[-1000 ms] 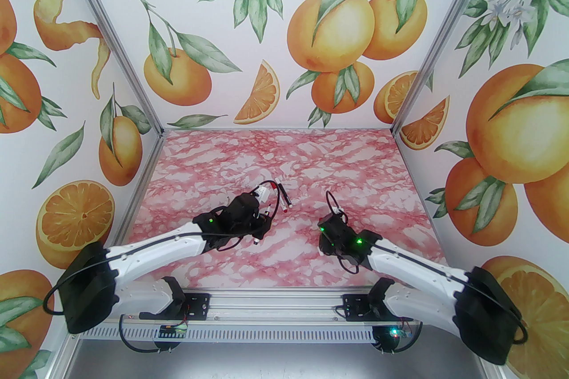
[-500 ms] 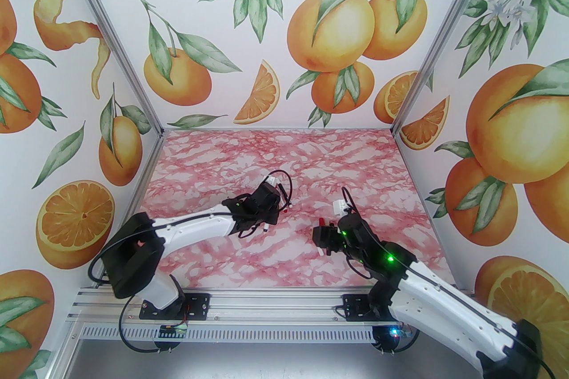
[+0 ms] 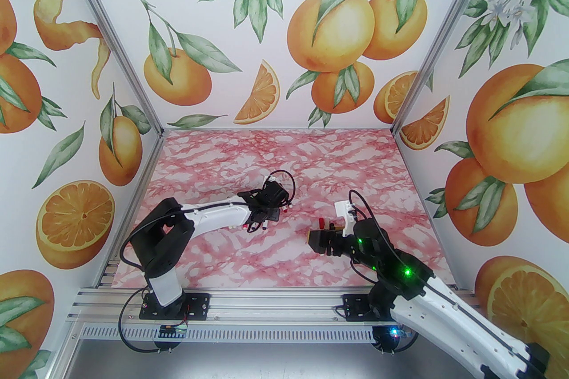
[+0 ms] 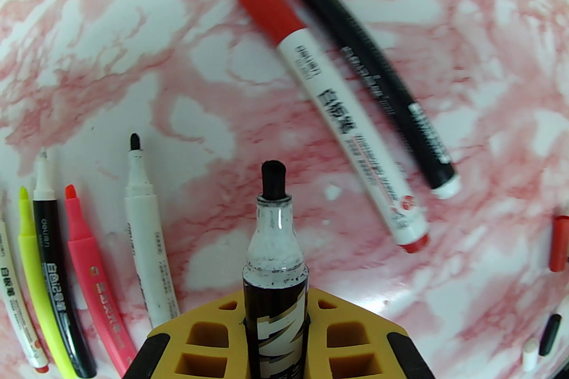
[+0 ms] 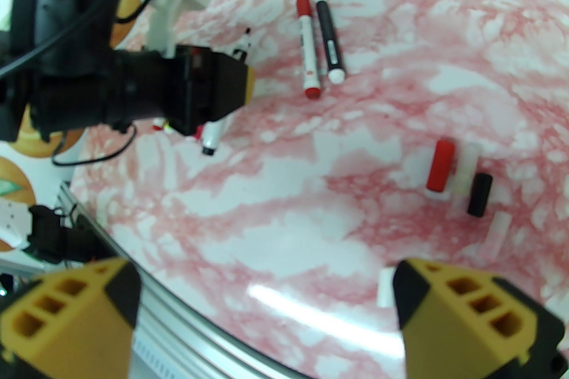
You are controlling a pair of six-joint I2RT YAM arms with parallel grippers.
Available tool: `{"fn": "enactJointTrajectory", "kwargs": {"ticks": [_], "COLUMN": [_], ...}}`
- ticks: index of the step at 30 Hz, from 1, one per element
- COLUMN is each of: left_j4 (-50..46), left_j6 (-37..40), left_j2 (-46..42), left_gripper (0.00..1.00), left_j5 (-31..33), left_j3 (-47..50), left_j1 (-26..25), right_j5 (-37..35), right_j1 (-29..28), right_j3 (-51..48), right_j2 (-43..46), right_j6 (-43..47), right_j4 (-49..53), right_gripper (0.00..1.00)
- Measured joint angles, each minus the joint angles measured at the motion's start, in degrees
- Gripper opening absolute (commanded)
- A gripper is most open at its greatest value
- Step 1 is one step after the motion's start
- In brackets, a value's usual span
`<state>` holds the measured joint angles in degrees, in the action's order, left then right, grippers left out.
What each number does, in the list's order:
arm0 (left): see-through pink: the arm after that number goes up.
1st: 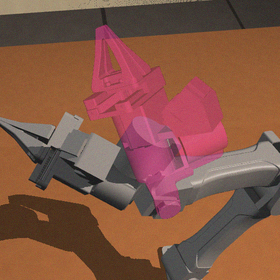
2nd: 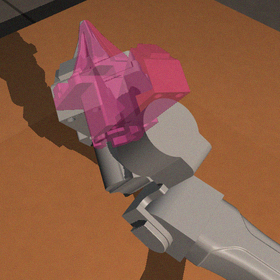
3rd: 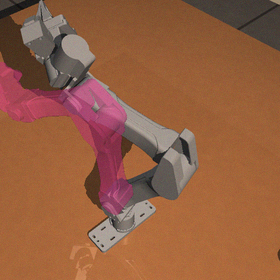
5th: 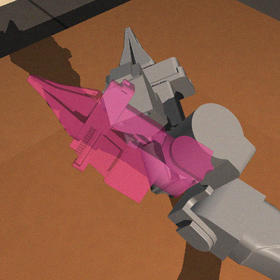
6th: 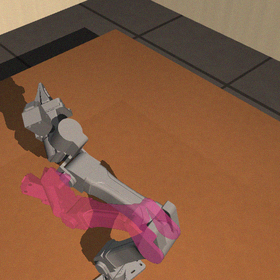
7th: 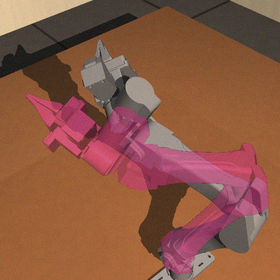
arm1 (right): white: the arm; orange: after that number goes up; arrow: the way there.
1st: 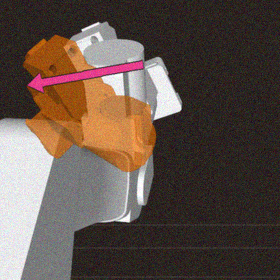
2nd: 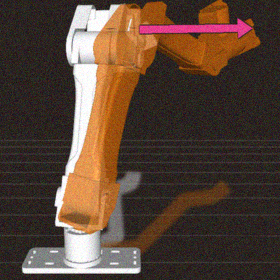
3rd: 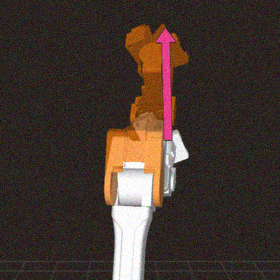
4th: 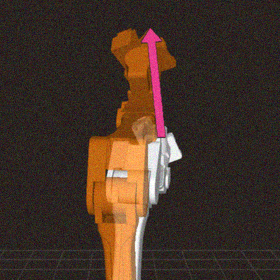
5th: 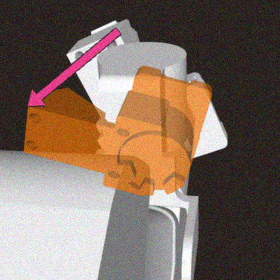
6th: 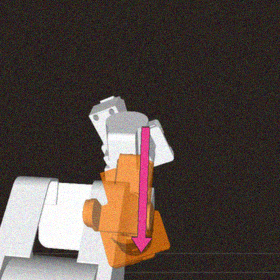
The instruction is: Open the pen caps
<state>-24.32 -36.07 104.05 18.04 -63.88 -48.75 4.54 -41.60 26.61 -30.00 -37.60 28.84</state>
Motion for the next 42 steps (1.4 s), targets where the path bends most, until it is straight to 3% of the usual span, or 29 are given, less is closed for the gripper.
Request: {"fn": "enactJointTrajectory", "kwargs": {"ticks": [42], "left_j4": [-4.70], "left_j6": [-0.83], "left_j2": [4.50], "left_gripper": [0.33], "left_j5": [2.29], "left_j3": [-3.63], "left_j1": [0.63], "right_j5": [-0.02], "right_j1": [0.00], "right_j3": [-1.14], "right_j2": [1.90], "right_j6": [-0.44], "right_j4": [1.11], "right_gripper": [1.00]}}
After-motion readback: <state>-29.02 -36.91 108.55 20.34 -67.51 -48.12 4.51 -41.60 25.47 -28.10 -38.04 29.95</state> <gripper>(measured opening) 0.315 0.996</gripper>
